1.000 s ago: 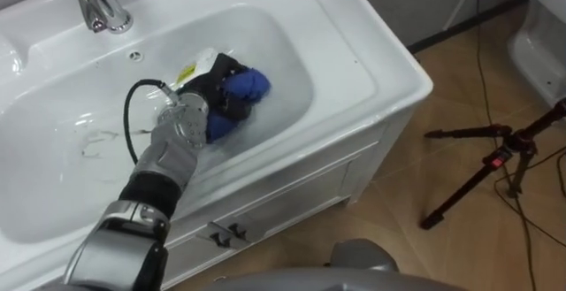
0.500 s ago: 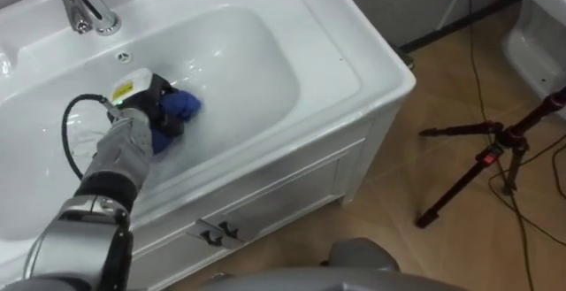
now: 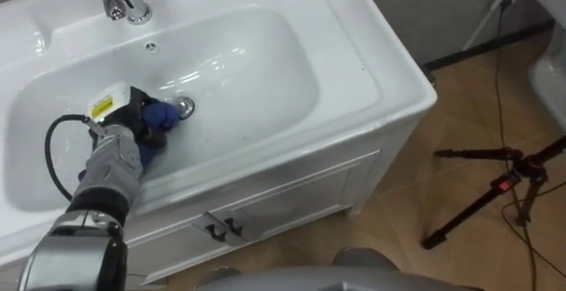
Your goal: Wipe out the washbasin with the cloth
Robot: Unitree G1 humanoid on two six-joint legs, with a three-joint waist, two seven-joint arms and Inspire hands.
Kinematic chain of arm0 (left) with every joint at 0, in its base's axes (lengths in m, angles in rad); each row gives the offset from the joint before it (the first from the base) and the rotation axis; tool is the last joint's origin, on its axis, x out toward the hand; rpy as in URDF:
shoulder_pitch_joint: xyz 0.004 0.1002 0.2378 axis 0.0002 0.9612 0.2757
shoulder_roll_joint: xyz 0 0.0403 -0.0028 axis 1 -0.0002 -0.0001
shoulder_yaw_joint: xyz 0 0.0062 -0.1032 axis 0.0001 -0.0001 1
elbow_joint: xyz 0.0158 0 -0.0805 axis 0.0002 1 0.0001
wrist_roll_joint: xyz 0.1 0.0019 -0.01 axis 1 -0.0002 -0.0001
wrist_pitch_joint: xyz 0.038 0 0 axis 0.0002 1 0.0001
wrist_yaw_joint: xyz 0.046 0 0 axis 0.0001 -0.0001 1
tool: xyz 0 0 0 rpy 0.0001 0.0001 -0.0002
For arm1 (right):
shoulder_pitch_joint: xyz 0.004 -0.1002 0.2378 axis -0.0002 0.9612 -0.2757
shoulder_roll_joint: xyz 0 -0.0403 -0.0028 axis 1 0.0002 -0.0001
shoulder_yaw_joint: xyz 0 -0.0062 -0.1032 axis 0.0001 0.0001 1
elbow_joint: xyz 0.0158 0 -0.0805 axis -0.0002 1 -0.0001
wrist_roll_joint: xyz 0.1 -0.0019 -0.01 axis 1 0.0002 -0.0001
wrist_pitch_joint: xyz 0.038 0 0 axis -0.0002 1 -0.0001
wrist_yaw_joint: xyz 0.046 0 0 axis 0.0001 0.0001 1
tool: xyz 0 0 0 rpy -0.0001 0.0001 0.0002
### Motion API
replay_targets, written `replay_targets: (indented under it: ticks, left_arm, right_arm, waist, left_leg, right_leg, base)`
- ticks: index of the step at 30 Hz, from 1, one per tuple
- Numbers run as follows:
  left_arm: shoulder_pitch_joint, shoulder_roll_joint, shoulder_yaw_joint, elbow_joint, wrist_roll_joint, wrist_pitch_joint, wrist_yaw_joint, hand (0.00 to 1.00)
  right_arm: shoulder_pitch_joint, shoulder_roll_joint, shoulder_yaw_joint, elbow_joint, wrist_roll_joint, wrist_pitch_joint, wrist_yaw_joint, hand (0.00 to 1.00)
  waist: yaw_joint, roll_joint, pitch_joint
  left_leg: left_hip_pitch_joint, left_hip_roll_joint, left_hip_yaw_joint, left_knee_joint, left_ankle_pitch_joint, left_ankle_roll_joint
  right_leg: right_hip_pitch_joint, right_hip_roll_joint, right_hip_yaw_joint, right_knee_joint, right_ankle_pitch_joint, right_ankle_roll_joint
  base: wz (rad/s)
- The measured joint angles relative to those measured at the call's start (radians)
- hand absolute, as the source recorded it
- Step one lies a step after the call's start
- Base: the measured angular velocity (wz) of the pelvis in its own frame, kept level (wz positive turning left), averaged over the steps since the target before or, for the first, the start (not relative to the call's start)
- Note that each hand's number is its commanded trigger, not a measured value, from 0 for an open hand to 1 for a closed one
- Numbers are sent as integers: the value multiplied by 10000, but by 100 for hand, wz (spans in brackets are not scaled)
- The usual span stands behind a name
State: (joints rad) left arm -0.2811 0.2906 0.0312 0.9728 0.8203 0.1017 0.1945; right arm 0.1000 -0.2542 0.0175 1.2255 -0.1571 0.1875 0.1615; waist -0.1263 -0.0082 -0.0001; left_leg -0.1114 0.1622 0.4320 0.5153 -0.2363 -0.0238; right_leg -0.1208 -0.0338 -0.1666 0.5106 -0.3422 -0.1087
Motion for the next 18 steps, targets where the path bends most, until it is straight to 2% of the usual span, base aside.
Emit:
replay_targets:
  ticks: [4, 8, 15, 18]
  left_arm:
    - [246, 0, 63, 0, 549, 6, 249, 100]
    - [376, 25, 378, -2, 1102, 93, 432, 100]
    - [583, 27, 524, -32, 1397, 161, 779, 100]
    - [678, 36, 732, -176, 1964, 188, 926, 100]
  right_arm:
    - [111, 18, 9, 159, -13, 74, -158, 0]
    - [261, 16, -6, 123, -17, 131, -308, 0]
    - [458, 13, -34, -336, -12, 83, -425, 0]
    - [499, 13, -39, -289, -9, 37, -497, 0]
  waist:
    - [250, 2, -28]
    - [492, 87, -105]
    - [535, 221, -121]
    - [531, 237, -116]
  left_leg:
    - [160, -36, -271, -43, 1, -4]
    - [175, -1, -326, -4, -26, -49]
    - [154, -4, -357, -23, -26, -51]
    - [168, -49, -513, -65, -26, -50]
  right_leg:
    - [299, 35, -58, -215, 15, -15]
    - [402, 77, -138, -332, 33, -14]
    - [403, 100, -142, -401, 32, -16]
    - [463, 100, -182, -450, 31, -16]
  base:
    - [4]
    - [5]
    - [-1]
    - [4]
